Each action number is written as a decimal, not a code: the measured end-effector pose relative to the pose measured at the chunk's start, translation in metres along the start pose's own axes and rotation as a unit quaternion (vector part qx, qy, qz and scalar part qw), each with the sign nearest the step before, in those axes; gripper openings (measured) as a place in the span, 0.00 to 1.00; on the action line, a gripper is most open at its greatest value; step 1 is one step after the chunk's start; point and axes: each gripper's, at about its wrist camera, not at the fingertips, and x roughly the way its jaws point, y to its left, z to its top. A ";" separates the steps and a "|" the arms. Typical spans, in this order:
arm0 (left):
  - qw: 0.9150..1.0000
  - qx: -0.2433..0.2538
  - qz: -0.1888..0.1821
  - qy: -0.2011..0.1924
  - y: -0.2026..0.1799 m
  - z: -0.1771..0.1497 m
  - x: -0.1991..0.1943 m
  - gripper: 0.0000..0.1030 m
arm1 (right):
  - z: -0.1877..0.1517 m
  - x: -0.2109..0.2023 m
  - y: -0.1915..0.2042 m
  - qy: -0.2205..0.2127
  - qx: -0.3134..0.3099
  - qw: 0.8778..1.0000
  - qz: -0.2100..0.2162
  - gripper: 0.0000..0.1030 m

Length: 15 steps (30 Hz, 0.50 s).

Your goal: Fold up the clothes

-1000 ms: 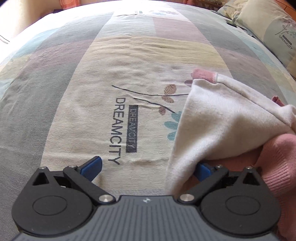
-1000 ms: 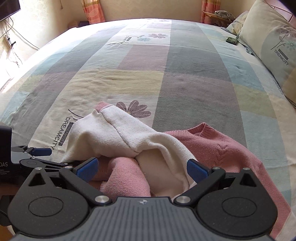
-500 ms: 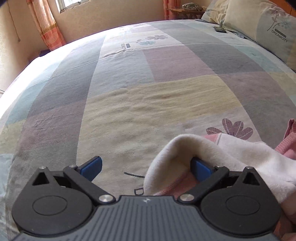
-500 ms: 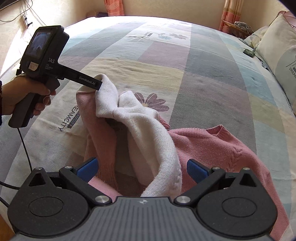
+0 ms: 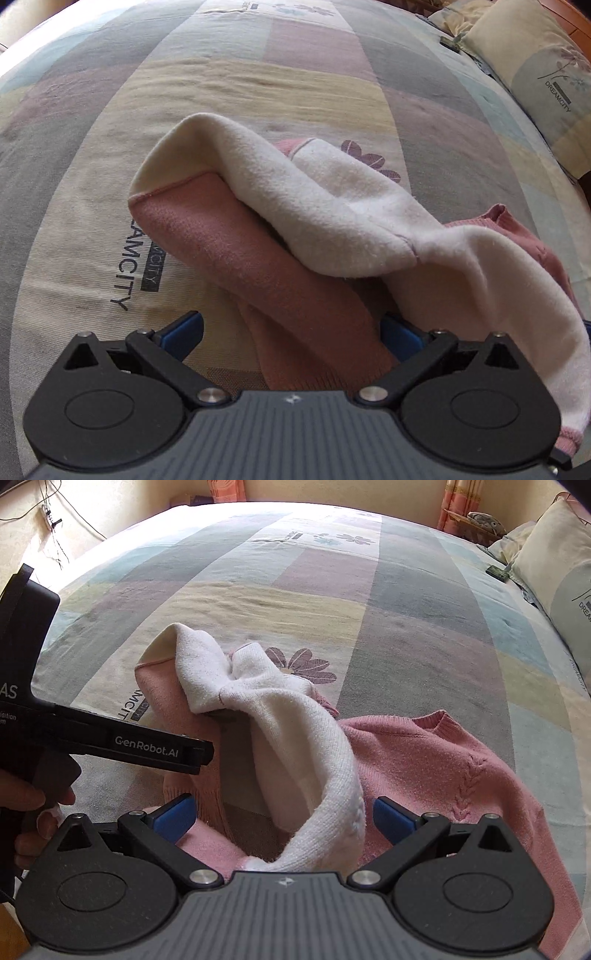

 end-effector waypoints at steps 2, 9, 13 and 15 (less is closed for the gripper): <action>1.000 0.010 0.019 0.004 -0.005 0.001 0.005 0.99 | -0.001 -0.001 -0.002 -0.002 -0.004 1.000 -0.006 1.00; 0.986 0.026 0.165 0.002 0.033 -0.016 -0.010 0.99 | -0.005 -0.005 -0.010 -0.006 0.006 1.000 -0.014 1.00; 0.980 0.037 0.196 -0.010 0.061 -0.028 -0.020 0.98 | -0.007 -0.007 -0.012 -0.009 0.008 1.000 -0.012 1.00; 0.981 0.060 0.183 -0.021 0.060 -0.029 -0.021 0.97 | -0.008 -0.006 -0.013 -0.010 0.011 1.000 -0.010 1.00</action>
